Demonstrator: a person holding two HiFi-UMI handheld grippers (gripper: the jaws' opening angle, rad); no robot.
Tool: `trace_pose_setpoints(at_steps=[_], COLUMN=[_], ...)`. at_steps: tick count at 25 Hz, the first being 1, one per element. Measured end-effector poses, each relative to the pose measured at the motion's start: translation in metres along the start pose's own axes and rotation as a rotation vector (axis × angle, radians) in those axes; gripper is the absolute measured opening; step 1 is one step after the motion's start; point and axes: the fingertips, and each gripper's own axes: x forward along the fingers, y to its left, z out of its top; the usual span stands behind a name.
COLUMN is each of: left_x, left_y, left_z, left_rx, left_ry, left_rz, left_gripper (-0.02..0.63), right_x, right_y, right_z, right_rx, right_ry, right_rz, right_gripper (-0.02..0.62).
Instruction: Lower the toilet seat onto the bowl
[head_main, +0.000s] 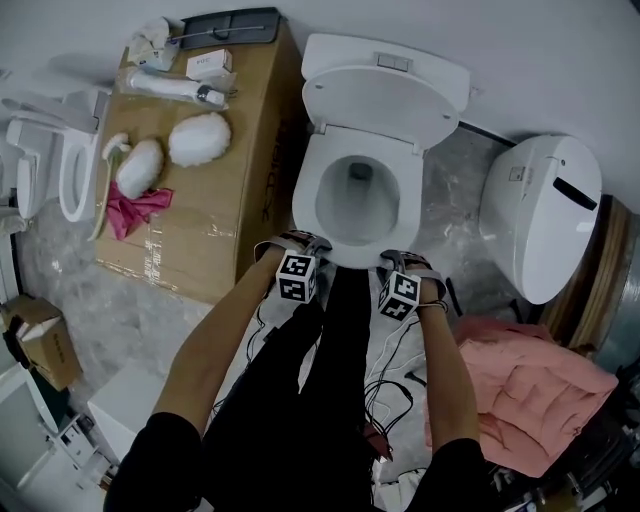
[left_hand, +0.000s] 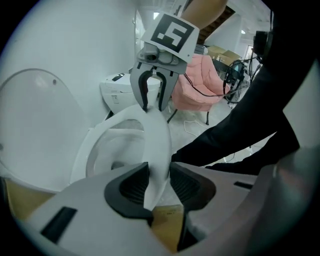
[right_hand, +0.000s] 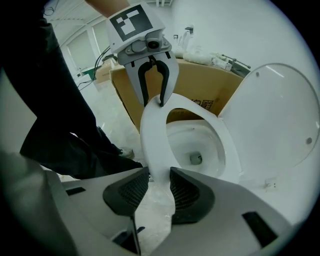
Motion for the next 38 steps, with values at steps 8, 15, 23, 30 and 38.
trace_pose_setpoints(at_steps=[8,15,23,30,38], left_x=[0.076,0.135,0.167,0.147,-0.06], left_y=[-0.03,-0.035,-0.021,-0.021,0.016], left_z=[-0.035,-0.061,-0.096,-0.092,-0.024], left_rx=[-0.012,-0.07,-0.249,-0.389,-0.853], left_ry=[0.035,0.044,0.067,0.062,-0.335], left_rz=[-0.053,-0.103,-0.05,-0.074,0.302], left_gripper=[0.132,0.112,0.011,0.011,0.009], right_x=[0.084,0.142,0.179,0.159,-0.062], right_y=[0.029,0.032,0.024,0.031,-0.023], right_z=[-0.025,-0.044,-0.05,-0.044,0.037], right_rx=[0.039,0.082,0.135,0.229,0.835], right_ry=[0.059,0.07,0.116,0.083,-0.324], right_rz=[-0.006,-0.004,0.008,0.024,-0.336], right_gripper=[0.153,0.153,0.15,0.165,0.058])
